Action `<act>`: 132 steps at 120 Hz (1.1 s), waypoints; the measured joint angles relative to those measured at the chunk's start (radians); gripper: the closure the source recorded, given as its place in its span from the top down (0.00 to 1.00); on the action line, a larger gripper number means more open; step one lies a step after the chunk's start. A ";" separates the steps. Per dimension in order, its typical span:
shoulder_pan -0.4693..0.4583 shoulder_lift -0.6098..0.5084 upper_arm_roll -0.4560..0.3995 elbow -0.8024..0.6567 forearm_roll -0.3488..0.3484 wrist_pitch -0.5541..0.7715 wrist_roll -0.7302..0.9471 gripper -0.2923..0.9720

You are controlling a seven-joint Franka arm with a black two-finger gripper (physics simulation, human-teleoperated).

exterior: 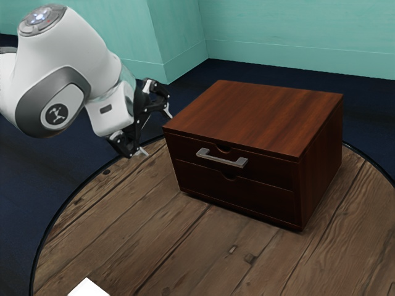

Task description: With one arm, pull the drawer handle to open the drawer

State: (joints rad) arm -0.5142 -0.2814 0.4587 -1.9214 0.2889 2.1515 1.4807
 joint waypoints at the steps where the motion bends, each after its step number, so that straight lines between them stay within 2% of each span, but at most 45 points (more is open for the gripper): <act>1: -0.001 0.000 0.000 -0.003 -0.001 0.006 0.004 0.77; 24: -0.019 0.005 0.029 -0.051 -0.040 0.092 0.075 0.77; 43: -0.019 0.005 0.052 -0.052 -0.212 0.135 0.125 0.77; 55: -0.019 0.024 0.057 -0.053 -0.277 0.153 0.149 0.77; 76: -0.023 0.056 0.066 -0.077 -0.335 0.169 0.182 0.76; 87: -0.025 0.065 0.097 -0.085 -0.342 0.174 0.195 0.71; 110: -0.078 0.089 0.105 -0.077 -0.350 0.235 0.218 0.61; 132: -0.085 0.122 0.132 -0.061 -0.472 0.269 0.232 0.57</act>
State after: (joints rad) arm -0.5991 -0.1594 0.5911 -1.9828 -0.1832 2.4201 1.7125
